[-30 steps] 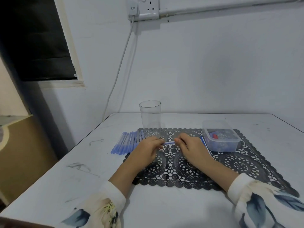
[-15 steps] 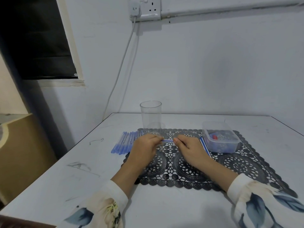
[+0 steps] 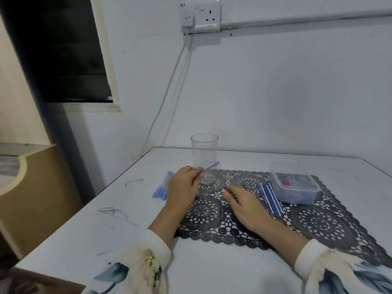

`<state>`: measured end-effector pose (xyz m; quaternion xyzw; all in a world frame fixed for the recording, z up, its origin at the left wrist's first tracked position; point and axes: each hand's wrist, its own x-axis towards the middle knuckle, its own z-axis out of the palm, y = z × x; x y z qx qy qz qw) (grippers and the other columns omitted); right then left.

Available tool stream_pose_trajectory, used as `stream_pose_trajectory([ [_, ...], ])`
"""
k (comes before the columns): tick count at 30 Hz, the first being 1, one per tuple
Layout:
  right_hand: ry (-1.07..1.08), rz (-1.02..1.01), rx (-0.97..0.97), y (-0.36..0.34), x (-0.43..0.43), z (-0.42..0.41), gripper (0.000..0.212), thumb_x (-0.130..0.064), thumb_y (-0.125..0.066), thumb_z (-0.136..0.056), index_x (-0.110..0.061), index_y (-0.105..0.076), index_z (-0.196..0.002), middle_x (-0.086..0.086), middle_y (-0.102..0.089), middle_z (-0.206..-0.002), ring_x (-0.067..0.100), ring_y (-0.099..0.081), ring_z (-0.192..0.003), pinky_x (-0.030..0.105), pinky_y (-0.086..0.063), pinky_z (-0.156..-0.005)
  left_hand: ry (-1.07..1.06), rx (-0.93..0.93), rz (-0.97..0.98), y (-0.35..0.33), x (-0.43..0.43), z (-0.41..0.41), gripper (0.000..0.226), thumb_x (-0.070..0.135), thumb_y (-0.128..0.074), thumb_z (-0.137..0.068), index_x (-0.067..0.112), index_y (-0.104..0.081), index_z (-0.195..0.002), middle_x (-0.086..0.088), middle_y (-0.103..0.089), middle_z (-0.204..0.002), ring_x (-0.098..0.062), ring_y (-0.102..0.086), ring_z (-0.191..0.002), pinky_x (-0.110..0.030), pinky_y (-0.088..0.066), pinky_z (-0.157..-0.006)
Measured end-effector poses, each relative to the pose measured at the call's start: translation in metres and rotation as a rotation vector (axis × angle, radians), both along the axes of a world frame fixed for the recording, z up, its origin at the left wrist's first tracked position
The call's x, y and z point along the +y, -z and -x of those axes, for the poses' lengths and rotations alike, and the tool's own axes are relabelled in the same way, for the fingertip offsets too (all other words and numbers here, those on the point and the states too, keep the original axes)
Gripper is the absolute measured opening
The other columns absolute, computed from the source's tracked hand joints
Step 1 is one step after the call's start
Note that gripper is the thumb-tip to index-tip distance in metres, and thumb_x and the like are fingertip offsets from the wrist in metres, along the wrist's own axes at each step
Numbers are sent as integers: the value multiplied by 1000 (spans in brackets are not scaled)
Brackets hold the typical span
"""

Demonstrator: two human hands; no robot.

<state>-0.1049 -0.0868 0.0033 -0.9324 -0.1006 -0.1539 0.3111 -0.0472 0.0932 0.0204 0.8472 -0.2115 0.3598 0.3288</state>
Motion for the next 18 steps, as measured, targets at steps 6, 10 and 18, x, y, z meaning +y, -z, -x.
stream_pose_trajectory([
  [6, -10, 445, 171, 9, 5, -1, 74, -63, -23, -91, -17, -13, -149, -1, -11, -156, 13, -4, -143, 33, -7, -116, -180, 290, 240, -2, 14, -13, 34, 4, -44, -93, 1, -56, -124, -11, -53, -105, -14, -50, -85, -12, -30, -67],
  [10, -2, 507, 191, 10, 6, -3, 75, -64, -24, -91, -17, -14, -149, 0, -8, -156, 14, -2, -143, 33, -5, -115, -200, 330, 271, -4, 24, -20, 20, 4, -51, -91, 0, -65, -105, -12, -55, -96, -20, -52, -84, -16, -32, -66],
  [18, -1, 539, 189, 11, 6, -4, 75, -63, -22, -91, -17, -12, -149, 1, -7, -157, 15, -2, -143, 33, -5, -116, -282, 427, 251, 7, 36, -33, 32, 14, -60, -86, 2, -60, -56, -15, -61, -60, -15, -45, -53, -28, -38, -52],
])
